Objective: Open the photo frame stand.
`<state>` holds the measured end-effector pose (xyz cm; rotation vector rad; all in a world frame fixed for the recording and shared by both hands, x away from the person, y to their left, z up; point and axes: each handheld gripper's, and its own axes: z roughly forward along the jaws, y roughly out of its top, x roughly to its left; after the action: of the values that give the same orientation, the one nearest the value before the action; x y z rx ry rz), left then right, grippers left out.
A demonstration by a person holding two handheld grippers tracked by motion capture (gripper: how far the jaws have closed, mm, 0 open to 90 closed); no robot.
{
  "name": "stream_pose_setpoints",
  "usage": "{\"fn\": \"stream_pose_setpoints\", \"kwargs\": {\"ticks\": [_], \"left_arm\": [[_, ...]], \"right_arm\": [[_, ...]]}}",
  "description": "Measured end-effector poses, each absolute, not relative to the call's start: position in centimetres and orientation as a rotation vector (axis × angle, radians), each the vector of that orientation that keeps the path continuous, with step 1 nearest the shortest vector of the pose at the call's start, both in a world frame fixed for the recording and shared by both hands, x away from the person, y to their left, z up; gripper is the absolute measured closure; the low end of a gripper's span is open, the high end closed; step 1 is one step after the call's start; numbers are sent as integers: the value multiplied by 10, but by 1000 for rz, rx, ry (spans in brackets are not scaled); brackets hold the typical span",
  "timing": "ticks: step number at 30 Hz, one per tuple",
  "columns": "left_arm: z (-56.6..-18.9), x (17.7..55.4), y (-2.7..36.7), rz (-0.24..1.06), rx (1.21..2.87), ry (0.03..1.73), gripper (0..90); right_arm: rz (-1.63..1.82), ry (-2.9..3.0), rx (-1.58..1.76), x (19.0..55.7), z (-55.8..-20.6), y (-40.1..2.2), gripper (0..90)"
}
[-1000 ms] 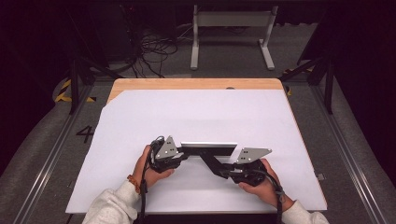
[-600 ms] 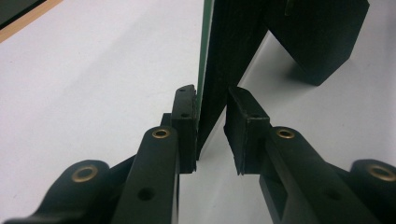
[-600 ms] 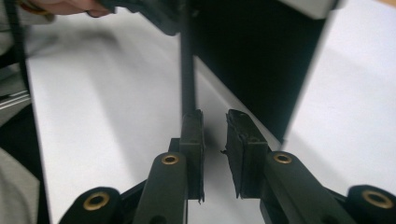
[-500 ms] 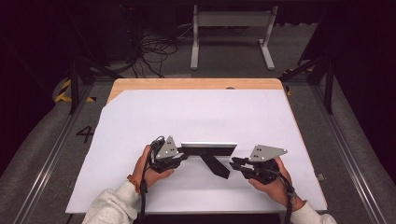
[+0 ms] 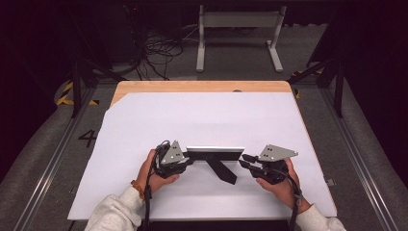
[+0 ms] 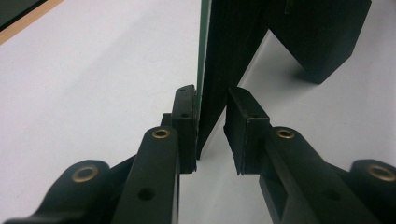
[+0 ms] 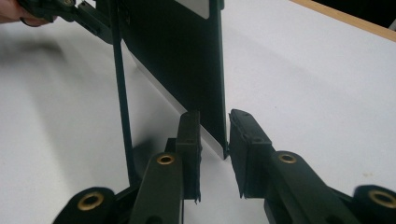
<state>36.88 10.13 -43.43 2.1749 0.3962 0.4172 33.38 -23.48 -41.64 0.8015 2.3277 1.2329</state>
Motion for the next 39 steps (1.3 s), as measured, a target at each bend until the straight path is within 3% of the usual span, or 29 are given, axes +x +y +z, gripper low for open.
{"fn": "stream_pose_setpoints", "kwargs": {"ticks": [39], "left_arm": [[-428, 360, 105, 442, 2147, 387, 796]], "right_arm": [[1258, 2252, 829, 350, -416, -226, 770]]}}
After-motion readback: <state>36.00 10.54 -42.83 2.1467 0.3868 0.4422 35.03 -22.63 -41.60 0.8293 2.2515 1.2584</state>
